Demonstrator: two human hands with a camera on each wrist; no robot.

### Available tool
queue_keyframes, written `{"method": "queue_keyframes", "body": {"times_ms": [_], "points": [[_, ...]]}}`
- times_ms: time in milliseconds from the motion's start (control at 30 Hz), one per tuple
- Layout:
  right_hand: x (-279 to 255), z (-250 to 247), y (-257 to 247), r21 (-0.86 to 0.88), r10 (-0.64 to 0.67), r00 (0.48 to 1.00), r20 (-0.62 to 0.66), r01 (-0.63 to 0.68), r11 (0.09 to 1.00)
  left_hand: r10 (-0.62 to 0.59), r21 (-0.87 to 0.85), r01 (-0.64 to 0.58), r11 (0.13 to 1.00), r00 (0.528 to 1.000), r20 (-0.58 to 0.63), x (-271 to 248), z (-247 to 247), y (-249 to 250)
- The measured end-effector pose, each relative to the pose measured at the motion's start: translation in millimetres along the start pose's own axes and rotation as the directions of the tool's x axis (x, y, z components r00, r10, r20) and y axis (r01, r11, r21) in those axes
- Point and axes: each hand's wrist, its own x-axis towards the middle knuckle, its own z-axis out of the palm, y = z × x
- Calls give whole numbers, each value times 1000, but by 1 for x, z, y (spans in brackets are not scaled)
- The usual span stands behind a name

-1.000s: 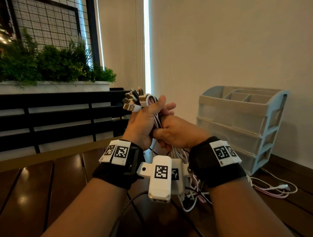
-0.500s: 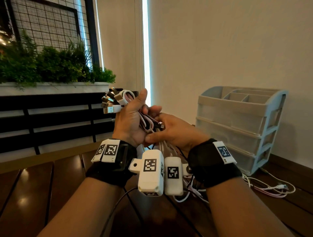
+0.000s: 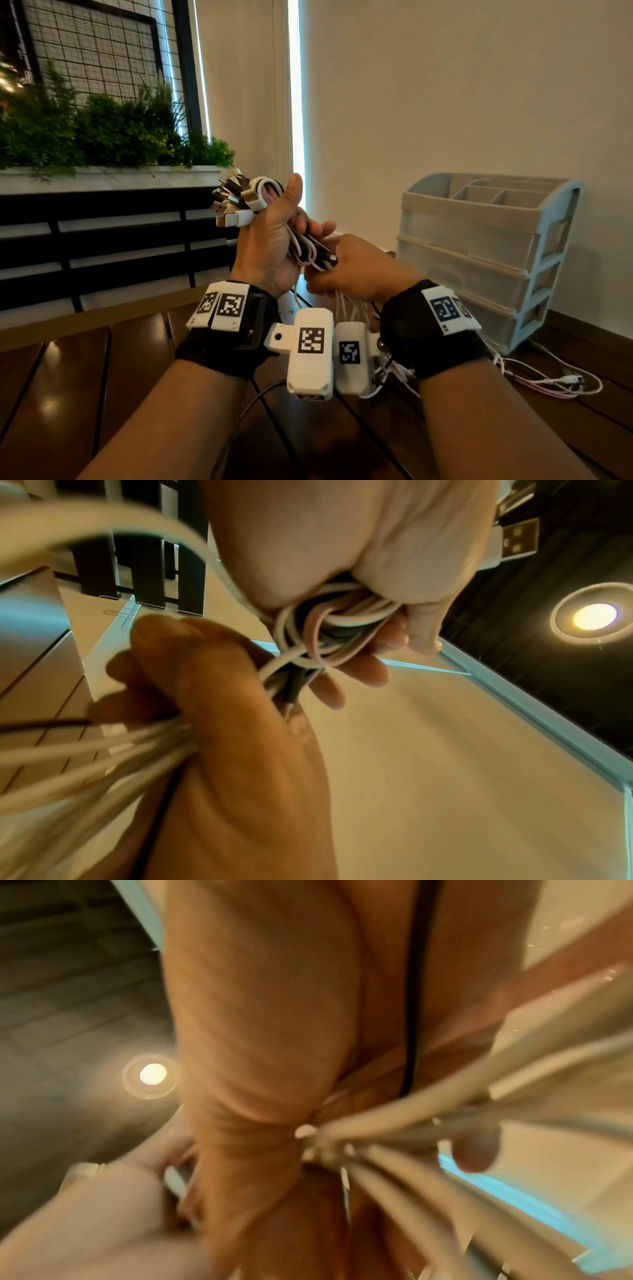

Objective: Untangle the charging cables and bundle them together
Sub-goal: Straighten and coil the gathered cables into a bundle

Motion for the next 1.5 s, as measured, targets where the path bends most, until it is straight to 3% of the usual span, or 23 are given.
{"method": "queue_keyframes", "body": {"times_ms": [67,133,267,367,567,667,800,867,1000,1133,1333,1500], "points": [[-4,-6,-1,161,-17,990,140,-6,987,41,5,-41,999,999,-3,1,-2,-2],[-8,-7,-5,298,-53,979,196,-8,954,74,12,-74,997,997,-7,1,-2,-5],[-3,2,-7,162,-24,997,70,12,987,95,4,-95,995,995,22,2,1,-9],[-1,5,-6,167,-1,1000,3,0,986,105,-14,-104,994,993,48,1,2,-6],[-6,1,-3,459,-46,998,42,22,888,99,-69,-94,993,991,87,1,4,-6],[-5,1,-6,357,-35,999,2,32,934,104,-38,-101,994,990,90,1,4,-4],[3,3,-6,83,-20,992,-127,30,996,59,-15,-58,998,997,57,0,4,3],[4,4,-6,1,-35,995,-95,35,999,58,17,-59,998,998,28,-1,2,5],[7,8,0,-1,-66,998,-8,66,998,34,64,-35,997,999,15,1,-3,10],[5,3,4,-200,-45,999,-22,40,979,7,107,-9,994,1000,21,1,-5,13],[1,-10,12,-470,67,994,-85,-100,877,159,444,-164,881,986,48,5,-7,7],[-10,-16,5,-353,218,974,61,-183,917,293,559,-215,801,955,-52,6,-13,-3]]}}
